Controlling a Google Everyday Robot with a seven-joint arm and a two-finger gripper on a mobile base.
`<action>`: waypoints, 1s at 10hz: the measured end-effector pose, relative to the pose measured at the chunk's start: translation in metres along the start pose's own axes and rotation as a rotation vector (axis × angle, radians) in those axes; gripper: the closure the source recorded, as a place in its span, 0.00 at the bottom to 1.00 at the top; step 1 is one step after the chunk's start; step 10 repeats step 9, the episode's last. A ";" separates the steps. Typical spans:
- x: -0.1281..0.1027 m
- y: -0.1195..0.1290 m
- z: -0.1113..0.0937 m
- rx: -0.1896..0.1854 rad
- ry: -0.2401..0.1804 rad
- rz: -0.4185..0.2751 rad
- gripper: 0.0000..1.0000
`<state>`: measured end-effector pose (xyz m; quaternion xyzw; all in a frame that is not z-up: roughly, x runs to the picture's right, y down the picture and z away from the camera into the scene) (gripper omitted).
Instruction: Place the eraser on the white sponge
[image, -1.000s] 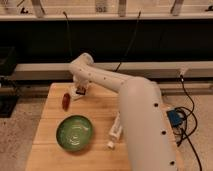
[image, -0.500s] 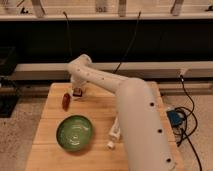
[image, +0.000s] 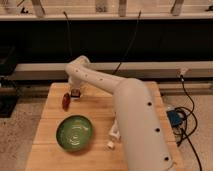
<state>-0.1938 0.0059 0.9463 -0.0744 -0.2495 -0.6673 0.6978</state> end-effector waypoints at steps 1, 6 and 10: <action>0.002 0.000 0.001 -0.003 0.004 -0.008 0.24; 0.011 0.002 -0.001 -0.011 0.023 -0.002 0.20; 0.011 0.020 -0.010 -0.012 0.024 0.010 0.40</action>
